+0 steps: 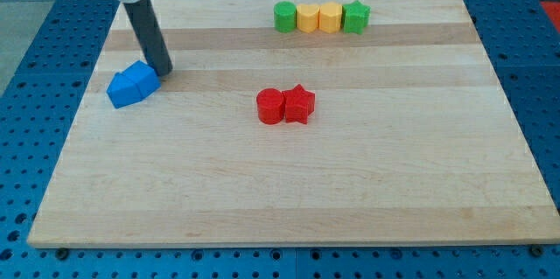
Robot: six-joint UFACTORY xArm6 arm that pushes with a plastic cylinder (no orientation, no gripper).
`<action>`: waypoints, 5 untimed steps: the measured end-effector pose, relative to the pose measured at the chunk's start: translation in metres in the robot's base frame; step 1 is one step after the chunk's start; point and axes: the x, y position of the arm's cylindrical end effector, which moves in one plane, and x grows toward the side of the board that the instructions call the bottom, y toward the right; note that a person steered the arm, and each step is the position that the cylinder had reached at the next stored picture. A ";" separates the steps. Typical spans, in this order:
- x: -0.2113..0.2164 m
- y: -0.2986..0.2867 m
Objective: Move red star and red circle to the center left
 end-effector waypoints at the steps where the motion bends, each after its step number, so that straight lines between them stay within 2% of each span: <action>1: 0.000 -0.008; 3: 0.000 0.070; 4: 0.023 0.075; 5: 0.065 0.064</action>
